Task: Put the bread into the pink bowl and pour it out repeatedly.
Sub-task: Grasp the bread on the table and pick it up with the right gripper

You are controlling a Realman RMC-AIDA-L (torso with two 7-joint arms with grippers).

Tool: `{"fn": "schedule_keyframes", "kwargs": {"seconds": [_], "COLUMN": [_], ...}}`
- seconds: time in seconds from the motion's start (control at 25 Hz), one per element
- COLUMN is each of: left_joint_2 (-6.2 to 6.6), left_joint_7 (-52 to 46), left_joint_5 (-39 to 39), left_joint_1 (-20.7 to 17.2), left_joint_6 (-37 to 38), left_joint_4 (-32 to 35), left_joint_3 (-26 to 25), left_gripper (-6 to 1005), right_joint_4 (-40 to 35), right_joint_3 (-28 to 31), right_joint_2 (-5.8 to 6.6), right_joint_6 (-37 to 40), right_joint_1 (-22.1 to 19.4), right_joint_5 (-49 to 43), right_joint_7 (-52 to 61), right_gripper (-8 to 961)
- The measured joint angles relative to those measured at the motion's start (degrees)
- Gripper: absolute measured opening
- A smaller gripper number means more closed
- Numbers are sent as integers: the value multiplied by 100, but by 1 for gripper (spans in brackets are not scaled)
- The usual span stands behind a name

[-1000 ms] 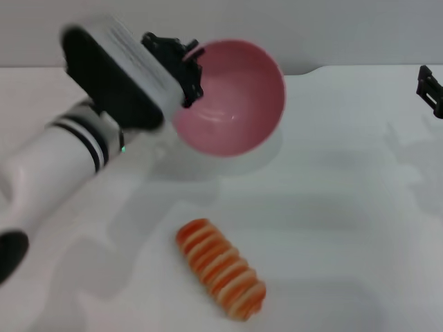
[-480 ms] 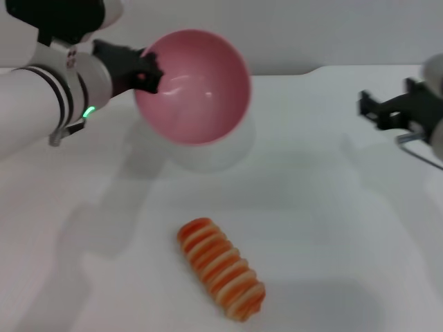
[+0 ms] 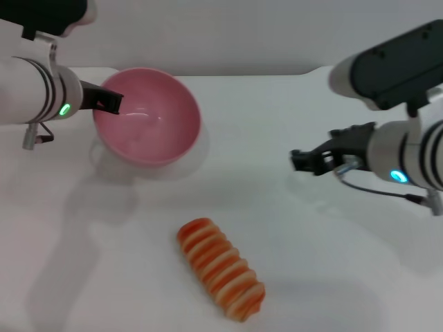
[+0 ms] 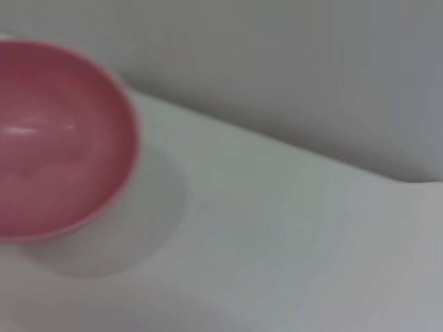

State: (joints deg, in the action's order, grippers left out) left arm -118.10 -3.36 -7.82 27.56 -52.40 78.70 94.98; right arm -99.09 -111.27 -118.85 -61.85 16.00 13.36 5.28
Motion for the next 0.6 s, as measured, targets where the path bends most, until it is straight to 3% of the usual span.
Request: {"fn": "schedule_keyframes", "kwargs": {"seconds": [0.2, 0.32, 0.6], "left_joint_2": [7, 7, 7], "left_joint_7": [15, 35, 35], "left_joint_5": [-9, -9, 20], "left_joint_1": [25, 33, 43], "left_joint_6": [-201, -209, -170], "left_joint_4": [-12, -70, -112], "left_joint_3": [-134, -179, -183], "left_gripper": [41, 41, 41], "right_joint_4": [154, 617, 1239], "right_joint_3": [-148, -502, -851], "right_joint_2": [-6, -14, -30], "right_joint_6": [114, 479, 872], "right_joint_1": [273, 641, 955], "right_joint_5": [688, 1314, 1692], "right_joint_7": [-8, -9, 42], "right_gripper": [732, 732, 731]}}
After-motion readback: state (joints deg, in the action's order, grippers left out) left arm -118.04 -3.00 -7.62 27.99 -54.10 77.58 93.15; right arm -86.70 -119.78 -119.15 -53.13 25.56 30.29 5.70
